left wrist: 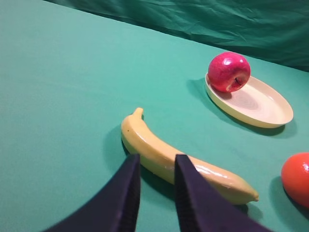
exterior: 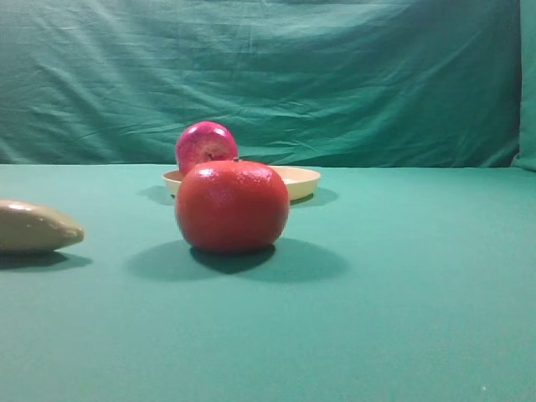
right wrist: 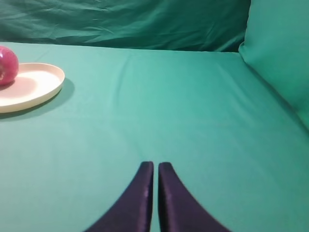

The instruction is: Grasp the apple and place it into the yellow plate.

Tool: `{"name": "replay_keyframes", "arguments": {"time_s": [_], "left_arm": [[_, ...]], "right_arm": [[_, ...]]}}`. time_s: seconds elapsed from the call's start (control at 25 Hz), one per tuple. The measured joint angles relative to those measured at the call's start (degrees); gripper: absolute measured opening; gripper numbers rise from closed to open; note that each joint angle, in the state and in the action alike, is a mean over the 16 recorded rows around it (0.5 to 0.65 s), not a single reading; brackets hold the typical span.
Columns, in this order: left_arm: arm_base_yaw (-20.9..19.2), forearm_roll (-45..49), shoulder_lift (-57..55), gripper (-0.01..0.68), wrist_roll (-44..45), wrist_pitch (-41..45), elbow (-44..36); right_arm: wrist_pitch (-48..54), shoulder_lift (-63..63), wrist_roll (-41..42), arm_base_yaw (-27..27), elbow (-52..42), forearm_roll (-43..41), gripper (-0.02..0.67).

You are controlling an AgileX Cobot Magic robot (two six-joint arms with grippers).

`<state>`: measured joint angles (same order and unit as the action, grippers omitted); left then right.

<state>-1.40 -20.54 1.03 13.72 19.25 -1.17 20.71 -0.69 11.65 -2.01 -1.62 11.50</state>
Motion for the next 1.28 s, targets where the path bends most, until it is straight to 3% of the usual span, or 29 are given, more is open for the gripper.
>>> {"name": "replay_keyframes", "arguments": {"time_s": [1.28], "left_arm": [[0.0,0.0,0.0,0.157,0.0,0.0,0.0]], "right_arm": [[0.9,0.0,0.0,0.0,0.0,-0.8,0.000]]}}
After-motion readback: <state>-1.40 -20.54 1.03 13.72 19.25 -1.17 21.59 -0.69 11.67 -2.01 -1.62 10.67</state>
